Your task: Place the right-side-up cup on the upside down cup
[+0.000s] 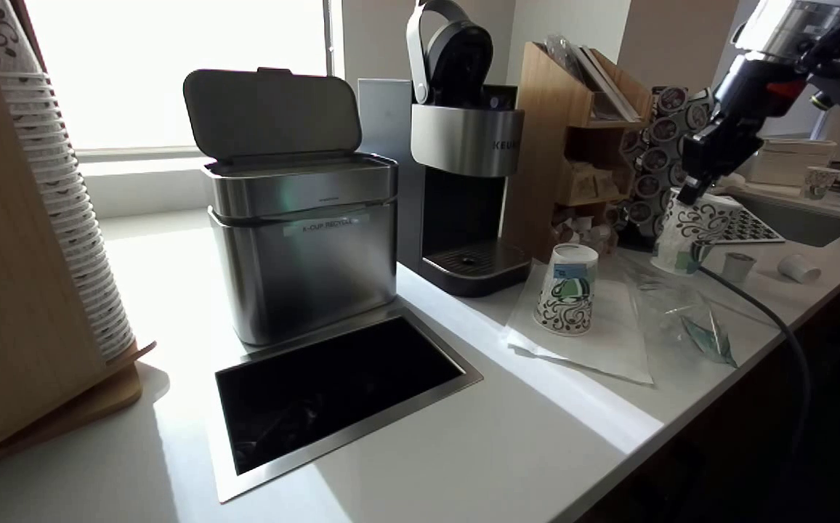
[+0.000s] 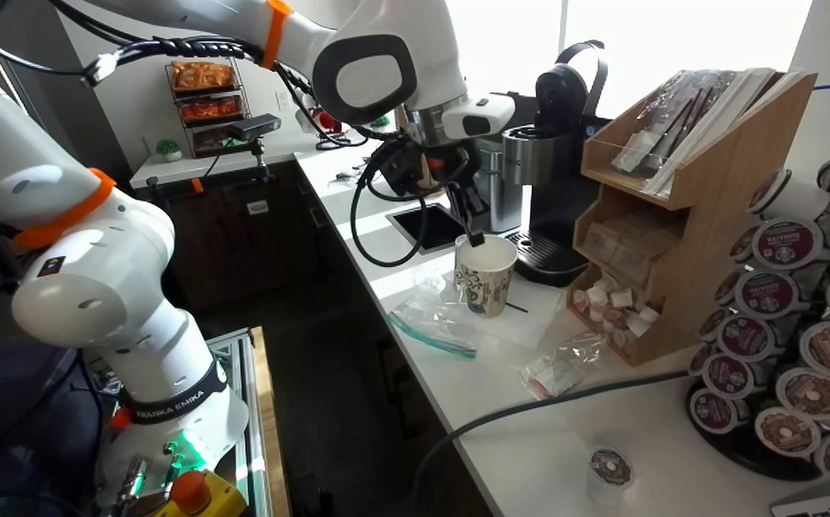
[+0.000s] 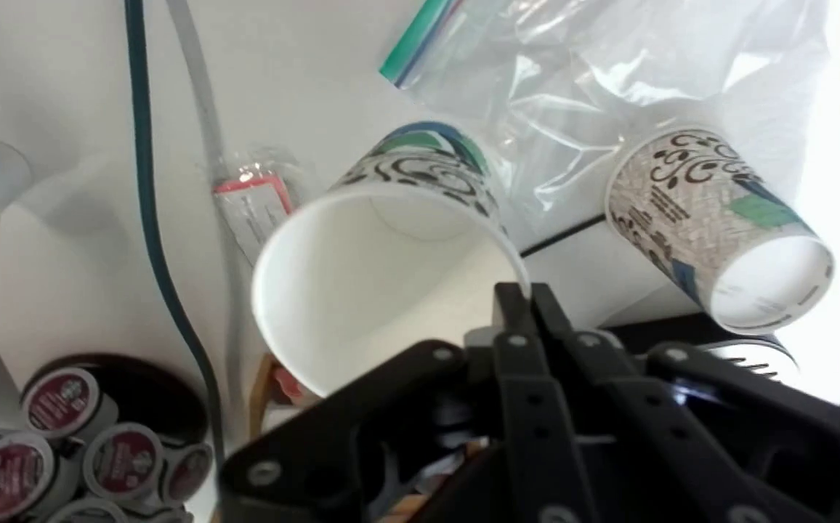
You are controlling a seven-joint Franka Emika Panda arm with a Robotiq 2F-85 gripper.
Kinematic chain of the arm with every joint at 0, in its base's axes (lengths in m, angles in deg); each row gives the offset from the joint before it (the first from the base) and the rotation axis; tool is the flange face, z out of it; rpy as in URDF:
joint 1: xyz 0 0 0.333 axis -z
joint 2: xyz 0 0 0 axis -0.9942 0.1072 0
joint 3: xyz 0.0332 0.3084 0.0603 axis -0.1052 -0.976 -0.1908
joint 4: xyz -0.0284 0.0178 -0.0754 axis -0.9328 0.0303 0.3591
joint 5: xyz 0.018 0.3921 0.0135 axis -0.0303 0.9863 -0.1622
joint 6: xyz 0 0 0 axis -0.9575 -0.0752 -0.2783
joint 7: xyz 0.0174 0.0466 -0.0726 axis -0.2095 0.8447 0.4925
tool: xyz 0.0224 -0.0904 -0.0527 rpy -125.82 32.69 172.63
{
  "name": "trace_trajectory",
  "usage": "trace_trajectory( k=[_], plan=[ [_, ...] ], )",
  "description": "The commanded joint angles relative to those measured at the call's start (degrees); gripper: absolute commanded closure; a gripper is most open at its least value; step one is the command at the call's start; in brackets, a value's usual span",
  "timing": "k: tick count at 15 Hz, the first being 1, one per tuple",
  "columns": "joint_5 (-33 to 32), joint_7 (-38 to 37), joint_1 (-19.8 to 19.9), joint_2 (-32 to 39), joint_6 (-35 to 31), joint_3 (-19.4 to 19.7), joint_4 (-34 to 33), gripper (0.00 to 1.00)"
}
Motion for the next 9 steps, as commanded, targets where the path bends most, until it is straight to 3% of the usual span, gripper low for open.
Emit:
trace_trajectory(
  k=[1, 9],
  plan=[
    [-0.28, 1.71, -2.97, -0.55, 1.61, -1.79, -2.14, 0.99],
    [-1.23, 4.06, -7.66, 0.4, 1.05, -5.26, -5.09, 0.99]
  ],
)
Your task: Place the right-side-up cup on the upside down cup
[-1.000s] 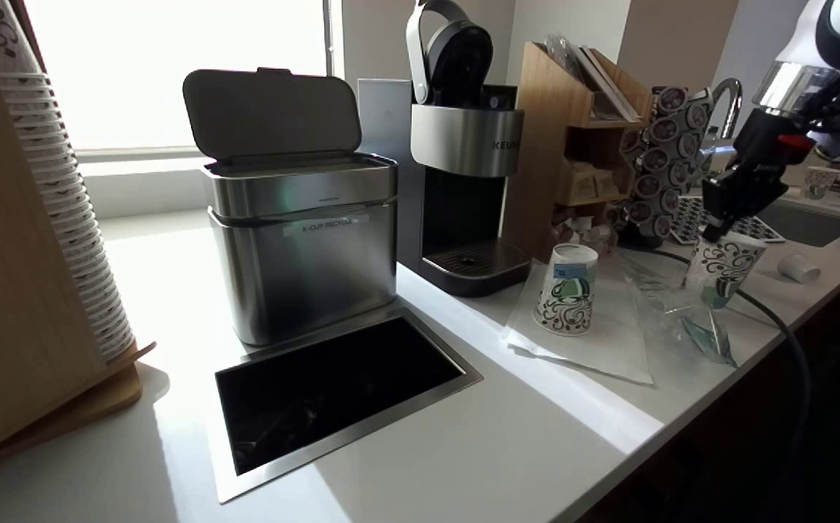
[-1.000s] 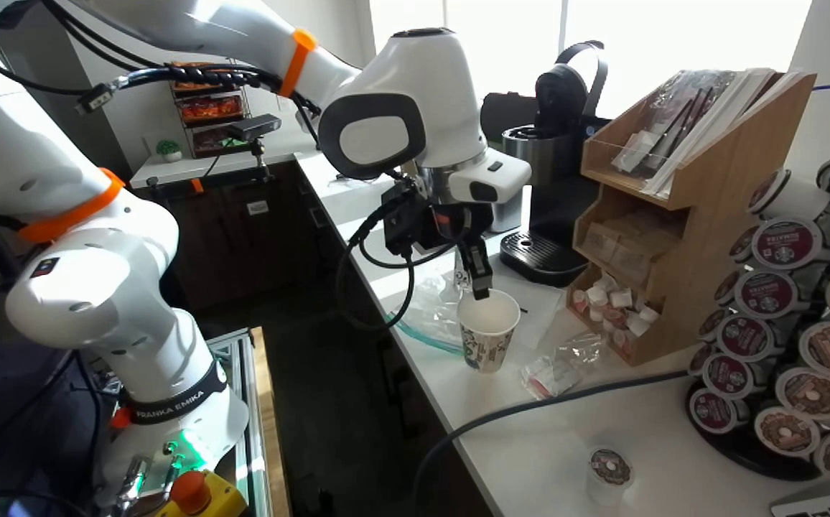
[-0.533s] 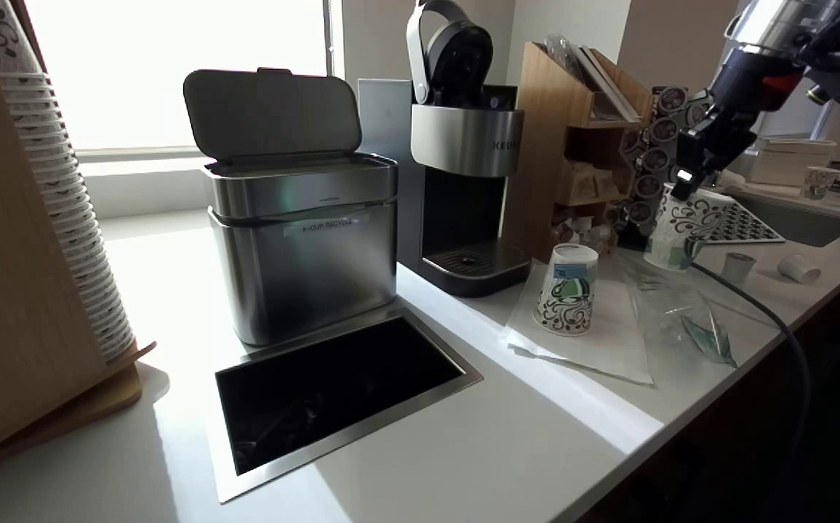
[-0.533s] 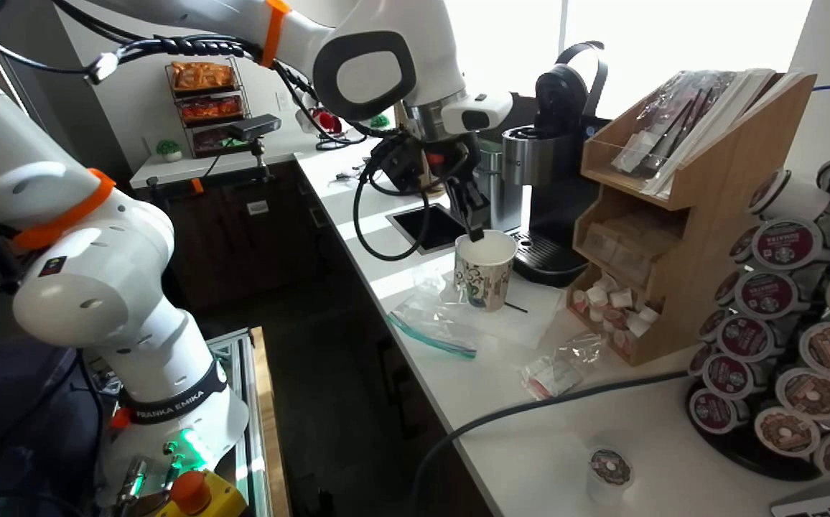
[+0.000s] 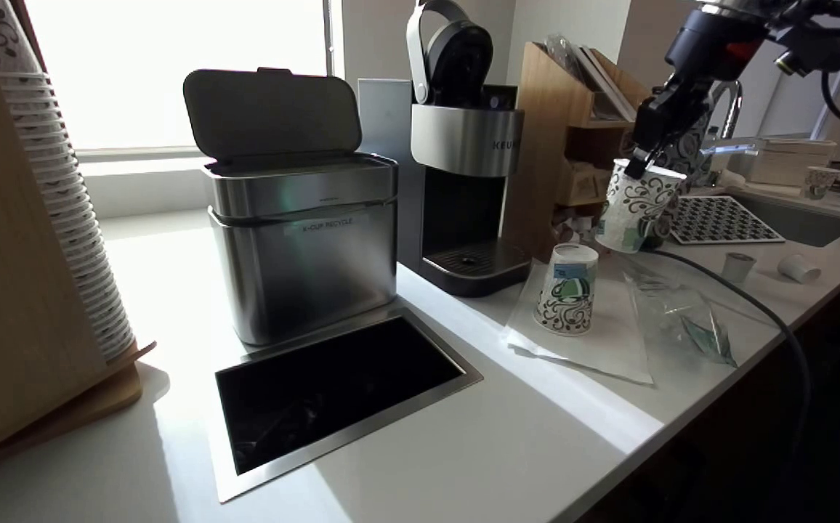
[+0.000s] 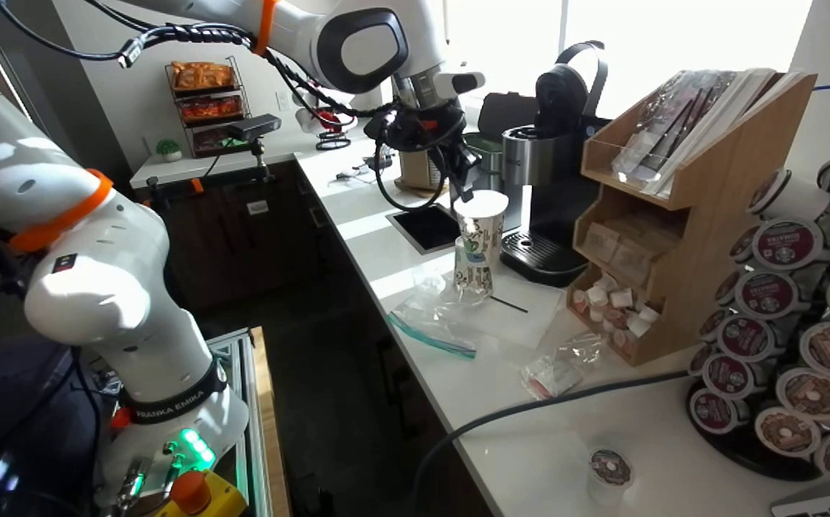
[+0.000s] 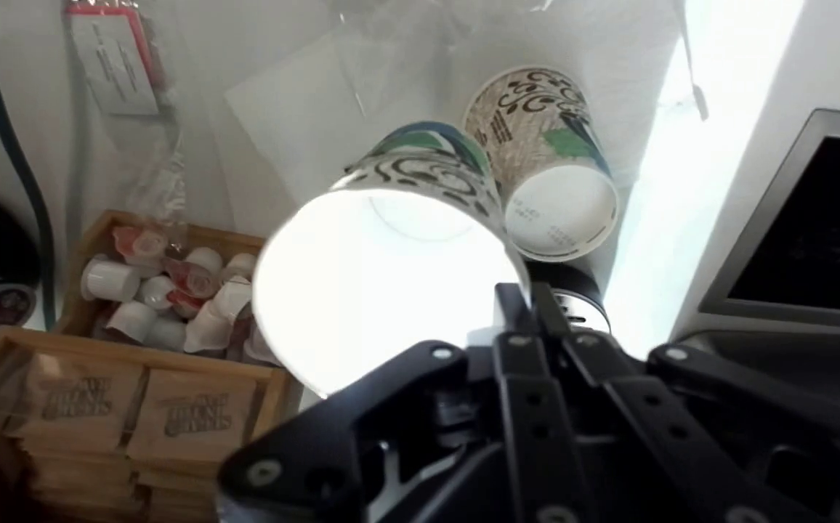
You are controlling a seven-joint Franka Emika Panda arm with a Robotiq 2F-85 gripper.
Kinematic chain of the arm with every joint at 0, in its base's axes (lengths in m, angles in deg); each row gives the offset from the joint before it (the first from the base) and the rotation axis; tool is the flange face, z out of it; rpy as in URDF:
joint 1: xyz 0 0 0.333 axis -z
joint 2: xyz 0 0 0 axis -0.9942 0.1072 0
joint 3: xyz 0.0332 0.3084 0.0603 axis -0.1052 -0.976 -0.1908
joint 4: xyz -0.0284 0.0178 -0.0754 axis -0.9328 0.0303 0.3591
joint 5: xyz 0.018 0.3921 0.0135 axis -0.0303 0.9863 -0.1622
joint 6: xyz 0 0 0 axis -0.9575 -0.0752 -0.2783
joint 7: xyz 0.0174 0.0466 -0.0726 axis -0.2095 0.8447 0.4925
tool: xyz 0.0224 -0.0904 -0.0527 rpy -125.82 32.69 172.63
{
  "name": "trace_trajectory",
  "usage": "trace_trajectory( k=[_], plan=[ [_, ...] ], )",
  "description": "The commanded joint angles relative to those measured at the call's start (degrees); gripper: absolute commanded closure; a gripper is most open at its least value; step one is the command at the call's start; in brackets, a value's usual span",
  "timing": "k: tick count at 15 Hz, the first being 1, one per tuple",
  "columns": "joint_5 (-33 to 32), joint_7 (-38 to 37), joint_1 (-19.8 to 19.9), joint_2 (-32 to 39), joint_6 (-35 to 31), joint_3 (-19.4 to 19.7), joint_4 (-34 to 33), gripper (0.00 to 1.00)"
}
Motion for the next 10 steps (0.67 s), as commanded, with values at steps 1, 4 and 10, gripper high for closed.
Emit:
trace_trajectory(
  k=[1, 4, 10],
  plan=[
    [-1.59, 1.46, -1.37, 0.44, 1.2, -1.18, -1.55, 0.99],
    [-3.6, 2.43, -2.07, 1.0, 1.62, -2.28, -2.59, 0.99],
    [-4.22, 5.12, -4.08, 2.22, 2.48, -3.3, -3.5, 0.99]
  ],
)
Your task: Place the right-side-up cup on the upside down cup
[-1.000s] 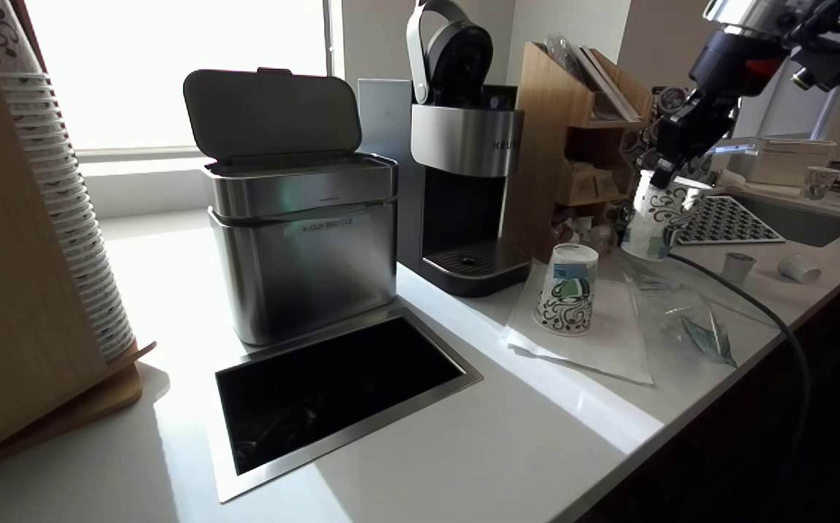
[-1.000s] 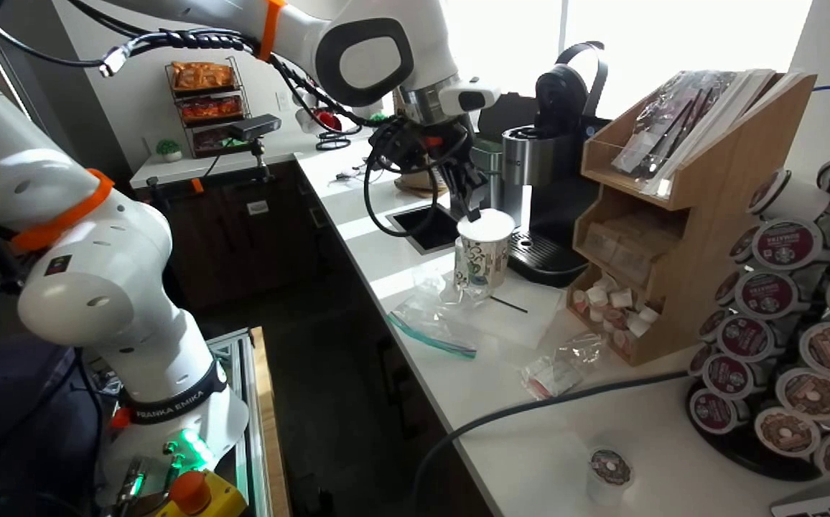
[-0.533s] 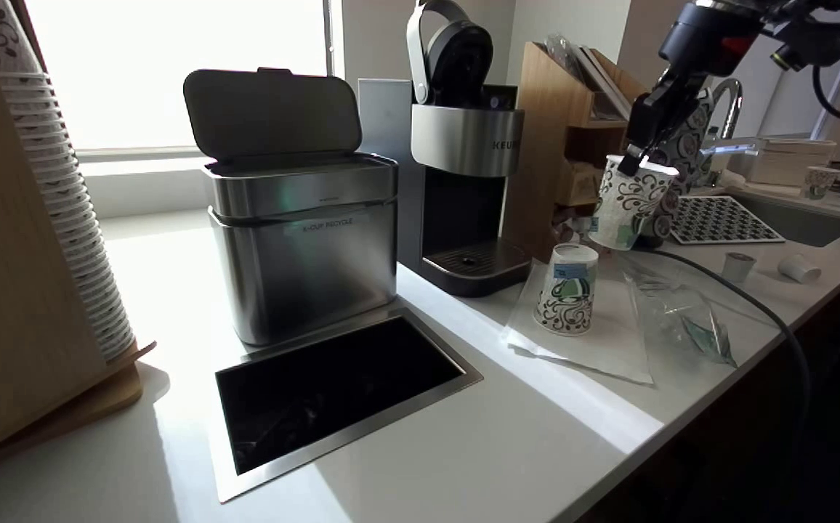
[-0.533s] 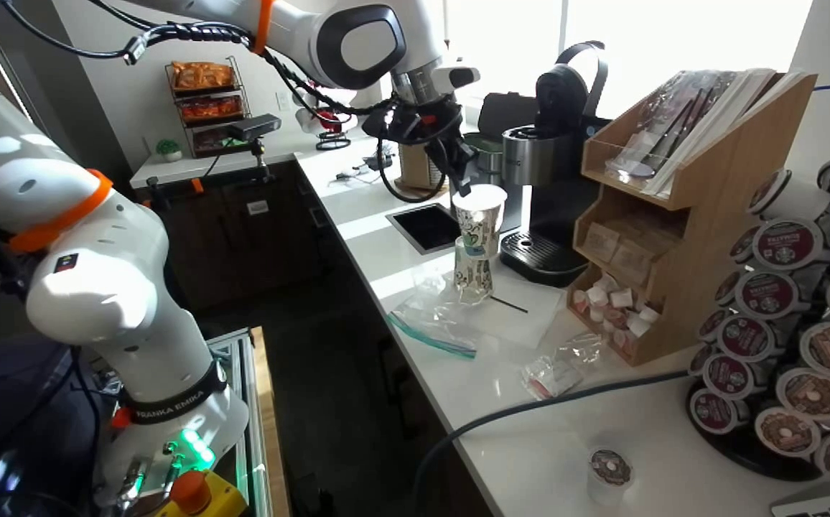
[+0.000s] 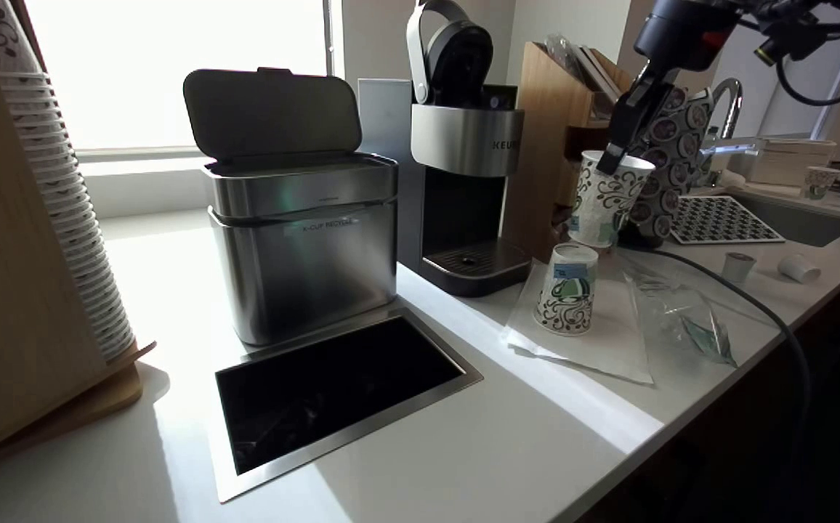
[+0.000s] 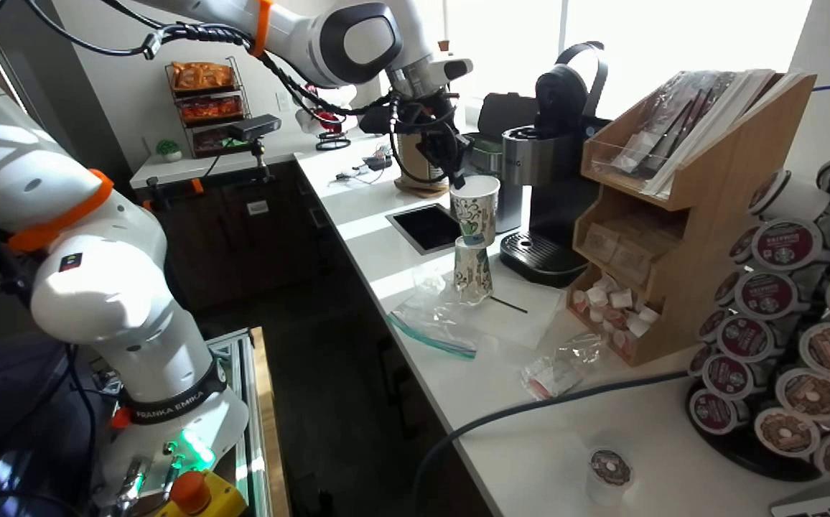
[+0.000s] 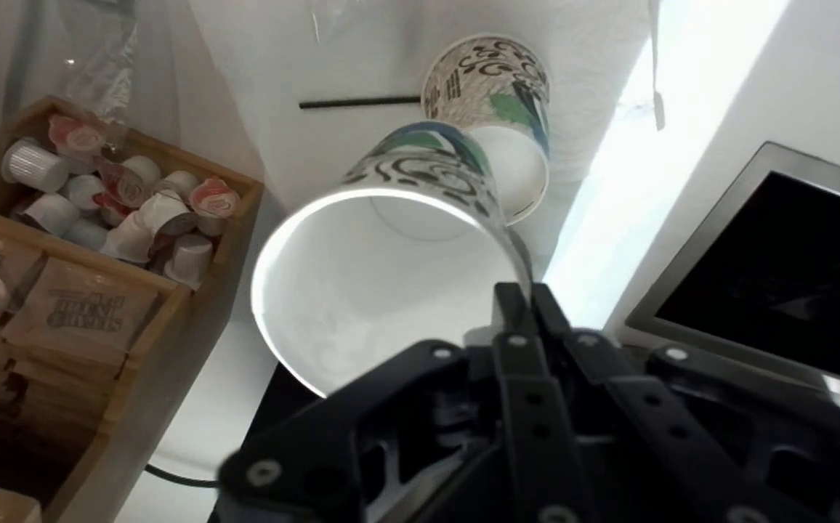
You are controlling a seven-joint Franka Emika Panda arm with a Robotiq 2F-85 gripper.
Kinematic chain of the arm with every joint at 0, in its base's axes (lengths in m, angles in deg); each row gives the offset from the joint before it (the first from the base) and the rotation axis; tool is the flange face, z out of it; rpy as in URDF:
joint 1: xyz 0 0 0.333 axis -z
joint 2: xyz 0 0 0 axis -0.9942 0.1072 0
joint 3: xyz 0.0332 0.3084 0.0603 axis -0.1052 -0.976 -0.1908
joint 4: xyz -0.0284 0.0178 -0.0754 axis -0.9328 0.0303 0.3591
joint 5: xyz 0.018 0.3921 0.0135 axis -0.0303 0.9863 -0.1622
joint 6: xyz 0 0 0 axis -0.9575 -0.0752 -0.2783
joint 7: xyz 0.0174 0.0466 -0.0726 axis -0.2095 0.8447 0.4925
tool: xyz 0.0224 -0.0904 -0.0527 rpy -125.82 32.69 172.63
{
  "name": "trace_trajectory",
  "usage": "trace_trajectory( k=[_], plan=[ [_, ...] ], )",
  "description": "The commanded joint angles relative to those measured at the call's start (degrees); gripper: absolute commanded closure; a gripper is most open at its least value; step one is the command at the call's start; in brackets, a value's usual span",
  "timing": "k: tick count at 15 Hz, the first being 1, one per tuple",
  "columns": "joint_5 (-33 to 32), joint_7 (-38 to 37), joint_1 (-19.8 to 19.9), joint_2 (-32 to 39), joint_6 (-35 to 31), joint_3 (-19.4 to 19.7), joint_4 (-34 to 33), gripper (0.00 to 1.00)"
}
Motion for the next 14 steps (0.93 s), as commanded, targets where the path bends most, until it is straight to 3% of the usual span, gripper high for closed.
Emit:
trace_trajectory(
  k=[1, 14],
  plan=[
    [-0.95, 2.22, -1.33, 0.96, 2.28, -0.45, -1.38, 0.99],
    [-2.5, 7.98, -3.19, 2.21, 5.04, -1.07, -2.58, 0.99]
  ],
)
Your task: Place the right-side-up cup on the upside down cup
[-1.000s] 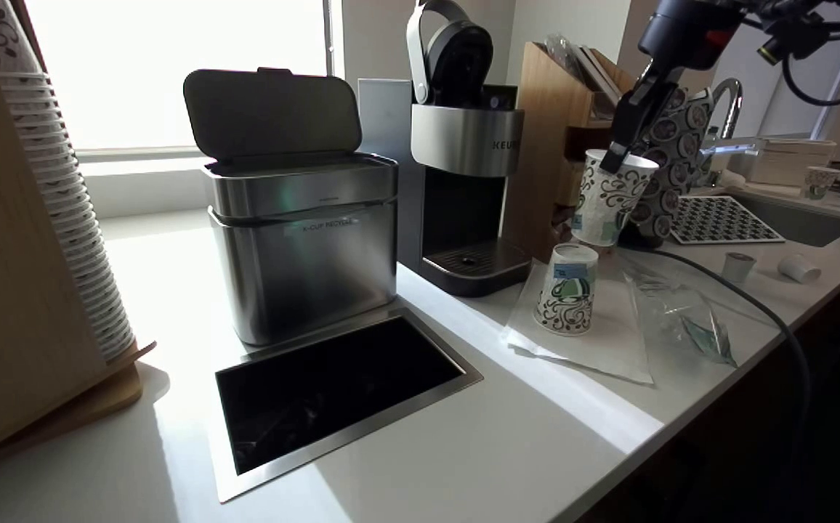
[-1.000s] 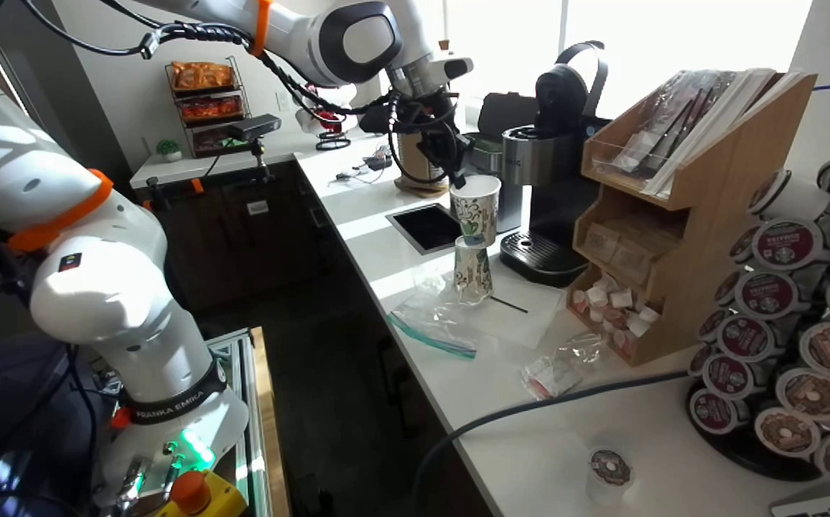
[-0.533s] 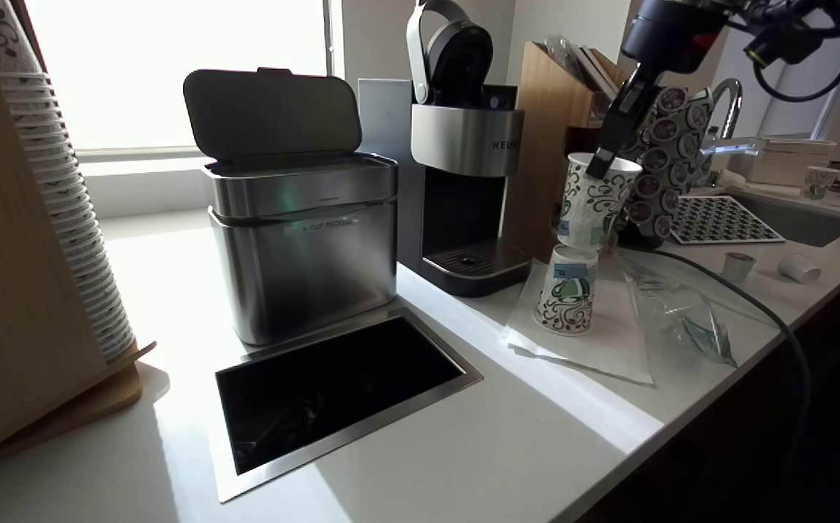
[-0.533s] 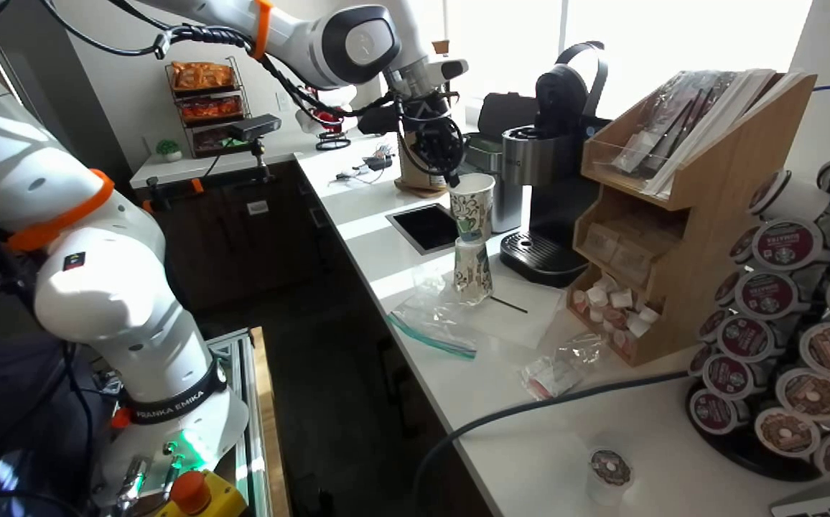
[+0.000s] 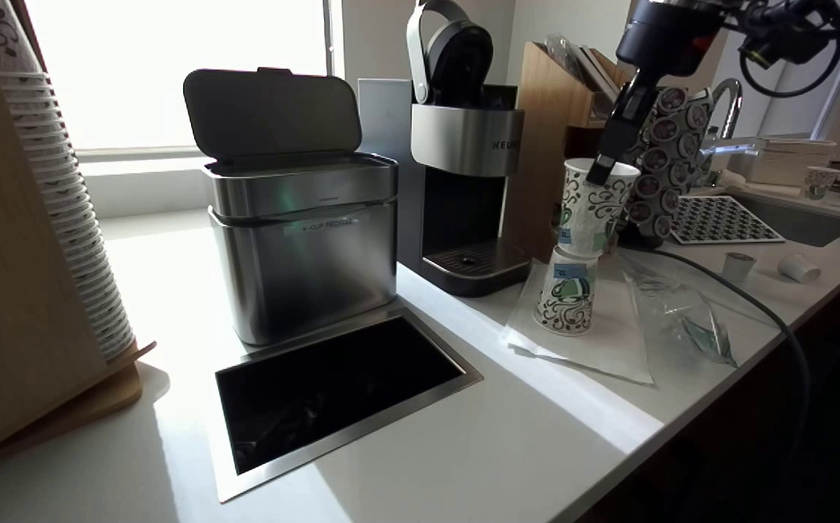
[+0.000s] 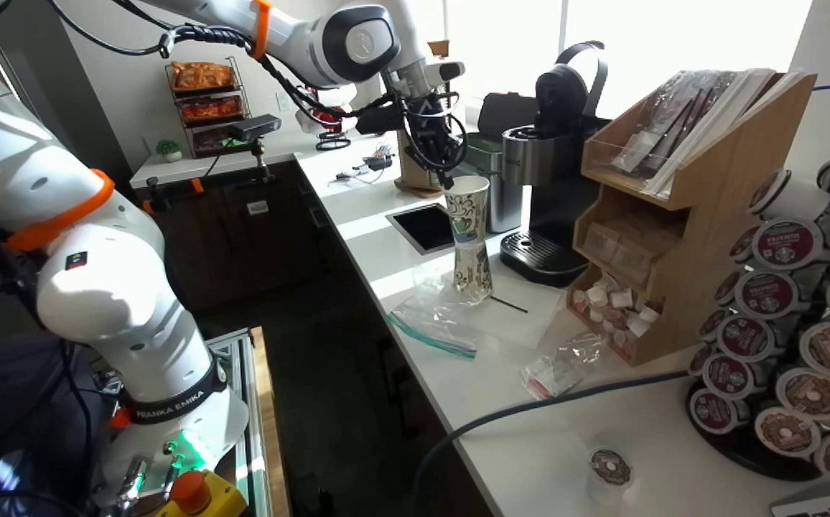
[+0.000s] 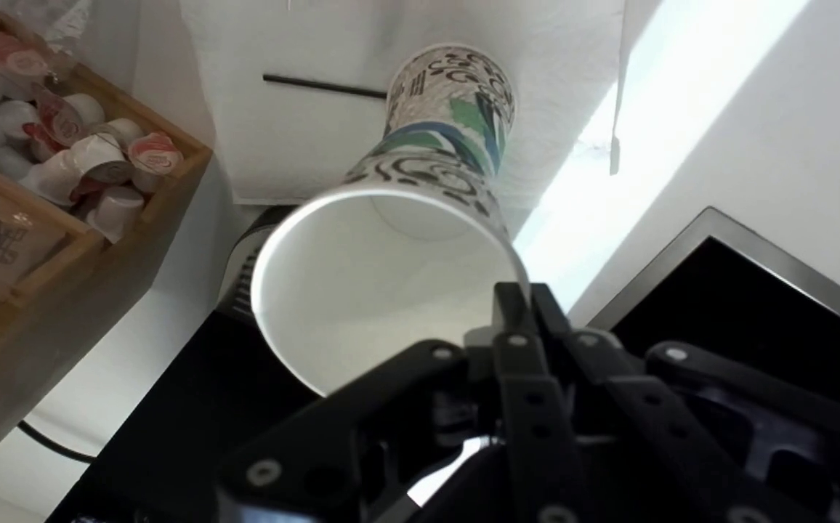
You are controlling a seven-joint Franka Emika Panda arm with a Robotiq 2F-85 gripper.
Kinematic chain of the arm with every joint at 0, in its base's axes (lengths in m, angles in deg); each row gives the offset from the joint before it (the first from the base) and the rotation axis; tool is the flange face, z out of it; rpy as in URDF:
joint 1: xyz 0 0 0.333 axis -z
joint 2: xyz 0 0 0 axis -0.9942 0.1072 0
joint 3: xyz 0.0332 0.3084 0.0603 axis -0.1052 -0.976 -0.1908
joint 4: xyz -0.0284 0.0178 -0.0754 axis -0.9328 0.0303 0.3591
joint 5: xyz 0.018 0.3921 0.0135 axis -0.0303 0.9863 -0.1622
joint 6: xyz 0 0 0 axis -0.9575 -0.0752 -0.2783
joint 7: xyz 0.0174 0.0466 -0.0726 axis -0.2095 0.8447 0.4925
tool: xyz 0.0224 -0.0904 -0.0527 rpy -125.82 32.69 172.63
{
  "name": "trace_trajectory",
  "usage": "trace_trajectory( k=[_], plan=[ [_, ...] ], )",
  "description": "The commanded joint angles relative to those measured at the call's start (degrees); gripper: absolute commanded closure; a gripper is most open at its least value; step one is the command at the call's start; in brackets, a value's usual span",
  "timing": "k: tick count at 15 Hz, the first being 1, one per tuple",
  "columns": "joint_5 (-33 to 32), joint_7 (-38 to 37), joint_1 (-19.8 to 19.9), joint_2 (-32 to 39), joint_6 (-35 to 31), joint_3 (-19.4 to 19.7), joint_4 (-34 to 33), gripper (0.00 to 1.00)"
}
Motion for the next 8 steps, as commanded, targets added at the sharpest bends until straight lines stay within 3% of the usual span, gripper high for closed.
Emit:
trace_trajectory(
  k=[1, 8],
  plan=[
    [-1.51, 0.84, -0.34, 0.81, 2.23, -0.23, -1.34, 0.99],
    [-1.97, 1.62, -0.5, 1.82, 2.63, -0.36, -1.64, 0.99]
  ],
)
